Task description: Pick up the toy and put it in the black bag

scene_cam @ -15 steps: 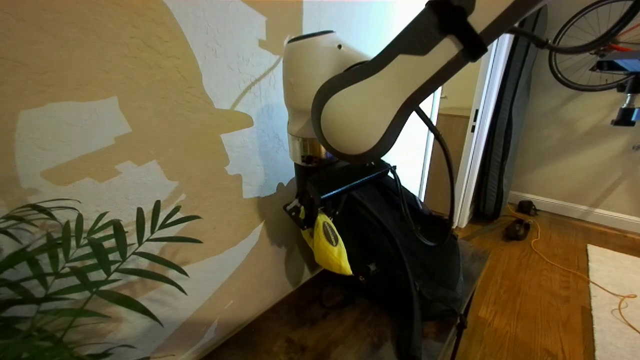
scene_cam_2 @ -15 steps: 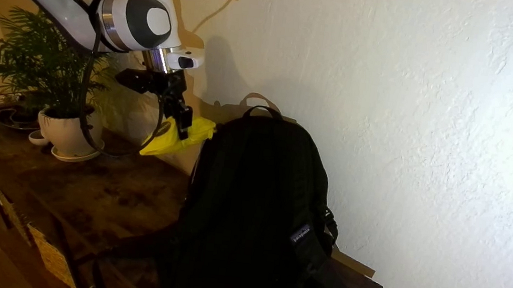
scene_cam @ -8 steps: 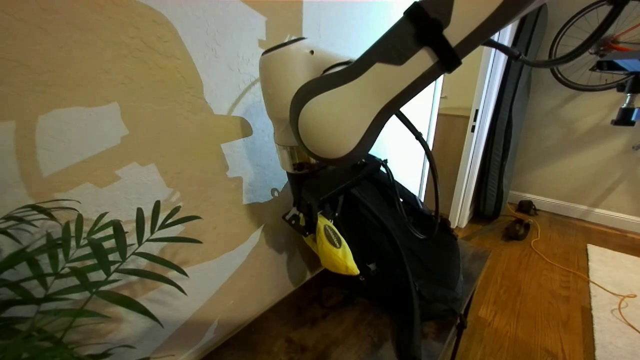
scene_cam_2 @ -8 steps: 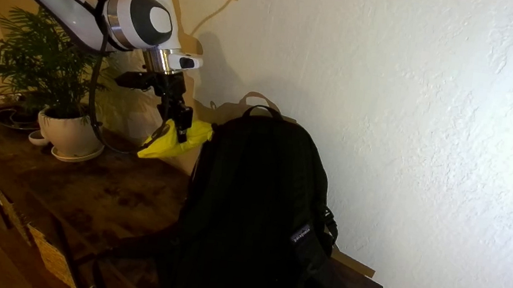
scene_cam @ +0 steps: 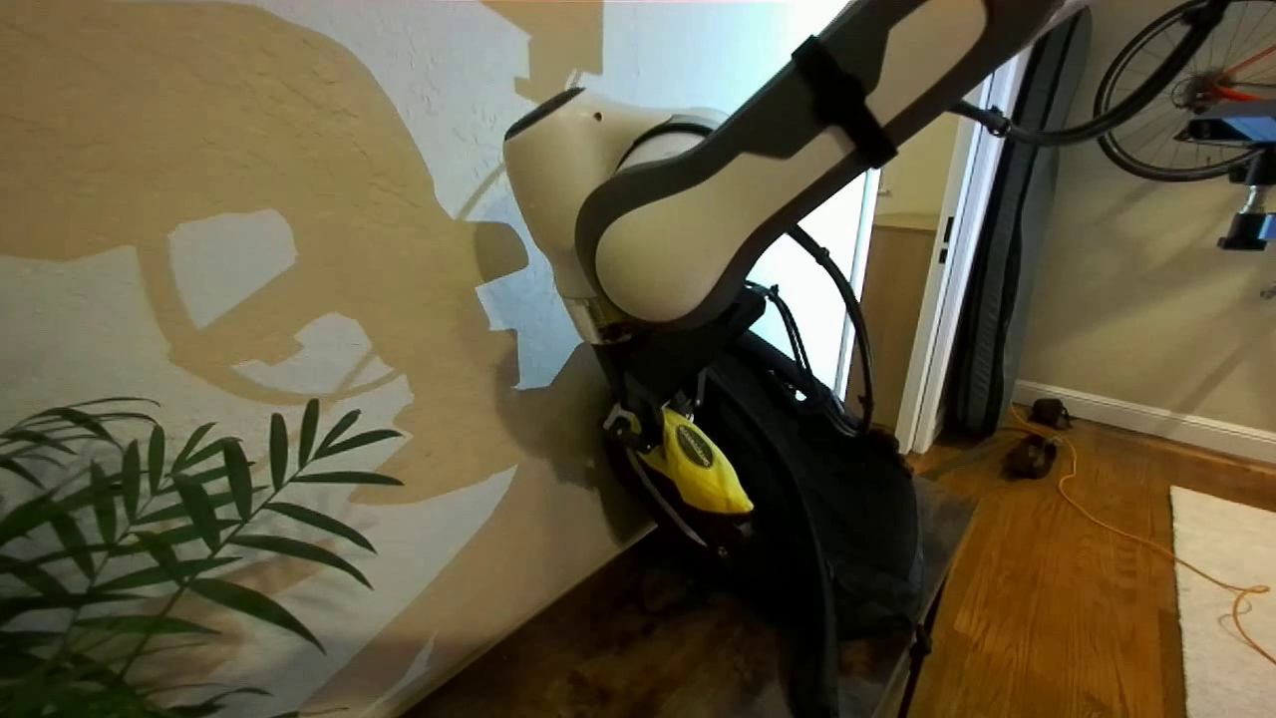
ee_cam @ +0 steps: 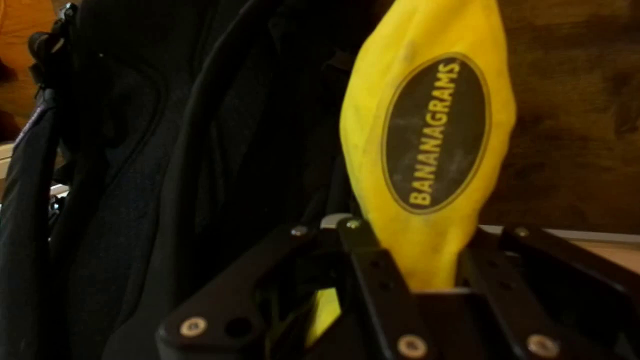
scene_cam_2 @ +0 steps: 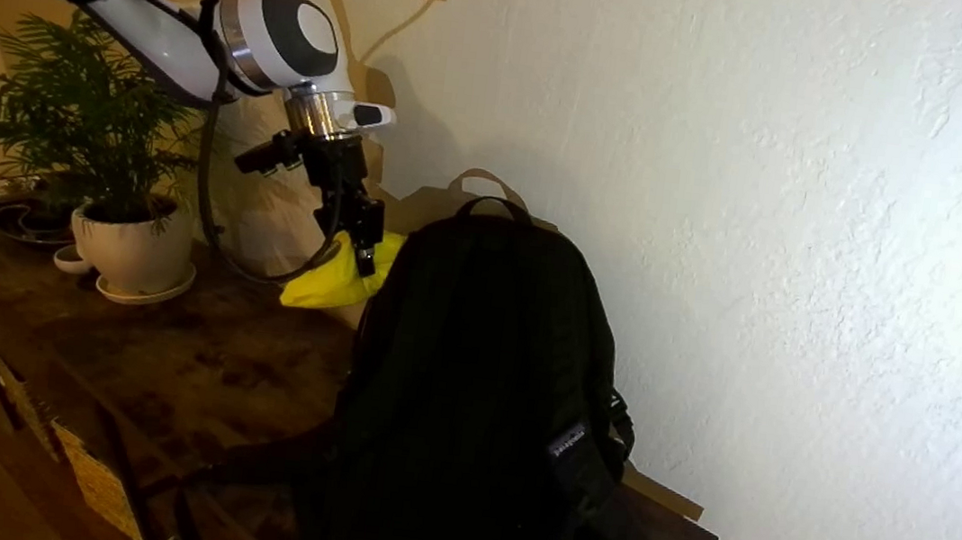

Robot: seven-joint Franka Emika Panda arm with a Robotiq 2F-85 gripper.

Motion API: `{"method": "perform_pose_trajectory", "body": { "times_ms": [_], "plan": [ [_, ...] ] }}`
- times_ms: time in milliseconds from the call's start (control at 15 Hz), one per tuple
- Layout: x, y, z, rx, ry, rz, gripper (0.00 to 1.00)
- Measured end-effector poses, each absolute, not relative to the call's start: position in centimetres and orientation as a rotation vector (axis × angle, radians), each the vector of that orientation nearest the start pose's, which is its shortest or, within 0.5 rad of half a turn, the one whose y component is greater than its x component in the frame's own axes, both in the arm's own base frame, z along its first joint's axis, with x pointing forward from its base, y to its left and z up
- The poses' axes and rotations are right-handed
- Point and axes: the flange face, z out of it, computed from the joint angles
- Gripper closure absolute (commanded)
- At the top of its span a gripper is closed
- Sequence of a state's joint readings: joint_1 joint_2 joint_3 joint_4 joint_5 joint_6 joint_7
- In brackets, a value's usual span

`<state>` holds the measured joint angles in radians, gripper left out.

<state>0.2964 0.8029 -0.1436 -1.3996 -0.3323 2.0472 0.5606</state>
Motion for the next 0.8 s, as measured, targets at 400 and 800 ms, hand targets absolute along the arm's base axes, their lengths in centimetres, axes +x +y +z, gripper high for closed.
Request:
{"method": "perform_pose_trajectory", "body": {
  "times_ms": [400,800],
  "plan": [
    [72.1,9.7,19.9,-3.590,0.369,-0.078,0.91],
    [73.8,9.1,17.2,-3.587,0.472,-0.375,0.91]
  ]
}}
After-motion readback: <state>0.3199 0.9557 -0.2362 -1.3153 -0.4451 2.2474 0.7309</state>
